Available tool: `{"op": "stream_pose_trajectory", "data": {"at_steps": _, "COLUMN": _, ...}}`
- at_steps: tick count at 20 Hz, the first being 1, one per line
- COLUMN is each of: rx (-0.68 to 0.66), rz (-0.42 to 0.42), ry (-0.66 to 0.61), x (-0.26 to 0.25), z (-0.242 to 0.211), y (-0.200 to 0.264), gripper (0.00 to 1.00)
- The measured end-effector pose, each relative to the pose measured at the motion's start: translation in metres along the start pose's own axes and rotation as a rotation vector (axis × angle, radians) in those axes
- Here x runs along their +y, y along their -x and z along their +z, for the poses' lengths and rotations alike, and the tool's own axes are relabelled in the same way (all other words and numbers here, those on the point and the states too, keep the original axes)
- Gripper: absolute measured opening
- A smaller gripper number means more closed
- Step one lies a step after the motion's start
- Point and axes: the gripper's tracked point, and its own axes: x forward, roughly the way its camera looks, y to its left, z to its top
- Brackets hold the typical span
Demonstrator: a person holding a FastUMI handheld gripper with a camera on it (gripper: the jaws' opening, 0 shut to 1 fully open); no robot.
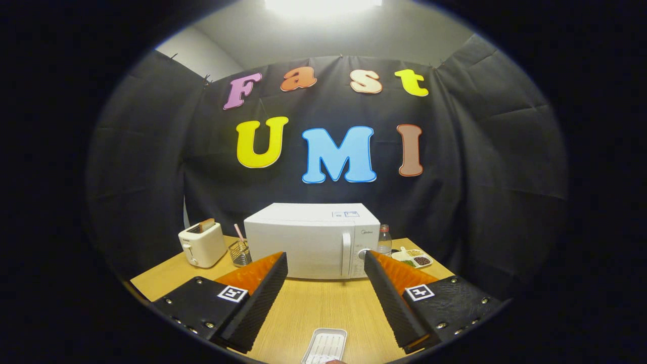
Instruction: Open the microwave, put the food inside, and close the microwave door.
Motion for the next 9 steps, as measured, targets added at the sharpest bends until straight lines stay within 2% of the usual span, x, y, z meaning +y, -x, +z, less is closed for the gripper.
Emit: {"op": "stream_pose_trajectory", "data": {"at_steps": 9, "rx": -0.070, "rz": -0.009, "ry": -0.067, "x": -0.015, "z": 0.032, "y": -0.001, "gripper": 0.98}}
